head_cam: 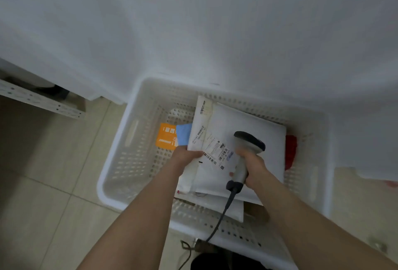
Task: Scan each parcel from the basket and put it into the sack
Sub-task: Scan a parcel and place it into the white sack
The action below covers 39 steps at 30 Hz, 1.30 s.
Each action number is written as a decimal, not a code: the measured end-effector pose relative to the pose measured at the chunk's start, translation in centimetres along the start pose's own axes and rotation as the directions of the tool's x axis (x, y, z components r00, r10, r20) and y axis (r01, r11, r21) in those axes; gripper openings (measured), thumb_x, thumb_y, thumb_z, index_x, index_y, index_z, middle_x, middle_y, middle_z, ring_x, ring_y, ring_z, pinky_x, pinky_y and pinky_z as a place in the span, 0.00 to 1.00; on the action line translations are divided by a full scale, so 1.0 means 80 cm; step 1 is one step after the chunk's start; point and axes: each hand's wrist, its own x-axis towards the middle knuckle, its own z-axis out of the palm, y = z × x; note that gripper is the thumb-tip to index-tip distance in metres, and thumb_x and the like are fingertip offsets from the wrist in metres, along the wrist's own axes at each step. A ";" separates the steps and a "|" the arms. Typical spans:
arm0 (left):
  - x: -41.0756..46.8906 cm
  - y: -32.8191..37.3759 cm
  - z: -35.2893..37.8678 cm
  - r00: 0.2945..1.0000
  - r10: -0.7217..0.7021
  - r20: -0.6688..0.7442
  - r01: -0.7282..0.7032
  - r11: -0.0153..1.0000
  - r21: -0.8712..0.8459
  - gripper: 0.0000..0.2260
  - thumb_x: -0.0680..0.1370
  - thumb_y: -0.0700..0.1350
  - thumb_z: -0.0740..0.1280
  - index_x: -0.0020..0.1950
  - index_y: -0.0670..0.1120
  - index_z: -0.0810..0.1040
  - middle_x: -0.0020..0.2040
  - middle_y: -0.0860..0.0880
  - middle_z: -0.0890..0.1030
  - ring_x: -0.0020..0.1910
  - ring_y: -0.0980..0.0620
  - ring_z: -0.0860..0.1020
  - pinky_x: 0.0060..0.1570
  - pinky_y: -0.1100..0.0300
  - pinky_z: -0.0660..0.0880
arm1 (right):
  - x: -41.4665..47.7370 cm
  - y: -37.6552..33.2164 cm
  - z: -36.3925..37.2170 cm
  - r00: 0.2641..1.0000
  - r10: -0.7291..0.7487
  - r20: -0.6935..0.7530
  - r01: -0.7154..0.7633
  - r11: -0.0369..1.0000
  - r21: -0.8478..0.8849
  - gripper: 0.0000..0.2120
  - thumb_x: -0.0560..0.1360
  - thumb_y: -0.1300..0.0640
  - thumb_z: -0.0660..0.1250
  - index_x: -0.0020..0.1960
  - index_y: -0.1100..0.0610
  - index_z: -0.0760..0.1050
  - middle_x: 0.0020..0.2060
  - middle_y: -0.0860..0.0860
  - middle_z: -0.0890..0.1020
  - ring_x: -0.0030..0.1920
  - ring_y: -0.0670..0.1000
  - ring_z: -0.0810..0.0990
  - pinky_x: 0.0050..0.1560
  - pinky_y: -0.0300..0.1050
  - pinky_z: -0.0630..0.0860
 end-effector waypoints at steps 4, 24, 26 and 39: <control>-0.093 0.062 -0.002 0.997 0.041 0.069 -0.039 0.999 -0.028 0.15 0.77 0.39 0.67 0.64 0.39 0.74 0.57 0.40 0.80 0.49 0.43 0.79 0.50 0.51 0.77 | -0.096 -0.022 0.000 0.998 -0.062 0.014 0.062 0.998 -0.017 0.03 0.75 0.66 0.67 0.47 0.61 0.75 0.43 0.57 0.81 0.38 0.53 0.80 0.37 0.45 0.76; -0.578 0.310 -0.116 0.979 0.158 -0.128 -0.203 0.761 -0.616 0.10 0.76 0.33 0.57 0.56 0.37 0.70 0.41 0.41 0.74 0.35 0.47 0.77 0.30 0.57 0.79 | -0.588 -0.131 -0.006 0.807 -0.560 0.190 0.581 0.810 -0.080 0.20 0.68 0.69 0.74 0.59 0.61 0.76 0.52 0.55 0.81 0.55 0.57 0.78 0.60 0.56 0.75; -0.628 0.318 -0.123 0.979 0.158 -0.128 -0.203 0.702 -0.683 0.04 0.77 0.33 0.57 0.45 0.35 0.70 0.37 0.41 0.75 0.33 0.47 0.76 0.41 0.55 0.79 | -0.622 -0.135 -0.009 0.760 -0.618 0.200 0.632 0.775 -0.007 0.18 0.68 0.66 0.76 0.56 0.59 0.77 0.49 0.53 0.82 0.54 0.56 0.79 0.61 0.56 0.75; -0.849 0.317 -0.179 0.911 0.346 -0.225 -0.404 0.636 -0.657 0.08 0.76 0.33 0.57 0.37 0.37 0.70 0.35 0.41 0.76 0.35 0.46 0.77 0.41 0.53 0.81 | -0.790 -0.137 0.014 0.658 -0.708 0.257 0.692 0.703 0.165 0.09 0.70 0.71 0.68 0.37 0.59 0.73 0.29 0.54 0.74 0.30 0.50 0.72 0.38 0.45 0.72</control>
